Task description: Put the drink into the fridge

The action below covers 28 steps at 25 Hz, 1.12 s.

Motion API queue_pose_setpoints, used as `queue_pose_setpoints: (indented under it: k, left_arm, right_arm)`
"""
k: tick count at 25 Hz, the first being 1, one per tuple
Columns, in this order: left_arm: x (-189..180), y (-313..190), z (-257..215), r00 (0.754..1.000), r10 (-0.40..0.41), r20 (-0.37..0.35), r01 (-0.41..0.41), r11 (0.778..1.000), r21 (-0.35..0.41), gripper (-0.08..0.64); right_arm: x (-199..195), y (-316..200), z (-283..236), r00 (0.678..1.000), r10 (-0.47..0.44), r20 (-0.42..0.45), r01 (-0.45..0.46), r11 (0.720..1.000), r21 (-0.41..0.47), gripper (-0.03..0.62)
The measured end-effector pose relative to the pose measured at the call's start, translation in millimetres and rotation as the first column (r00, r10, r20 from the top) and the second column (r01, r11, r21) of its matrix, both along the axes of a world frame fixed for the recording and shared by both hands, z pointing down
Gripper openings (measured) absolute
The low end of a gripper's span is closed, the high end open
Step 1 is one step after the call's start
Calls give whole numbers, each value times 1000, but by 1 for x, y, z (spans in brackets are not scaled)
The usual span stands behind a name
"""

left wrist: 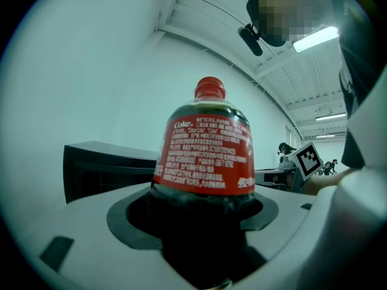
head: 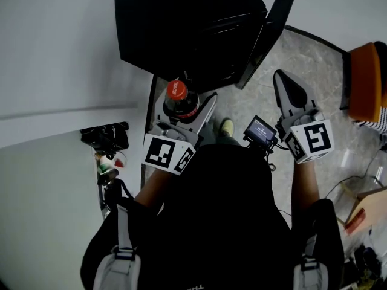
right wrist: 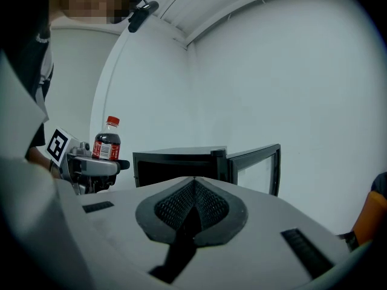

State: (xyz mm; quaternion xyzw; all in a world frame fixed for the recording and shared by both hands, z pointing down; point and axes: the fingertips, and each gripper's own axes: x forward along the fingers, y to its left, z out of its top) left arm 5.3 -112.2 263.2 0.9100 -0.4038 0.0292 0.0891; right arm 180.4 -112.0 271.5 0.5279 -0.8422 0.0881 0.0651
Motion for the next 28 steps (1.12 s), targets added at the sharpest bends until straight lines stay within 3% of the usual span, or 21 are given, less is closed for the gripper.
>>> queue_pose_setpoints:
  k: [28]
  left_arm:
    - [-18, -62, 50, 999, 53, 7, -53, 997, -61, 347]
  right_arm:
    - [-62, -64, 31, 999, -13, 32, 16, 997, -80, 9]
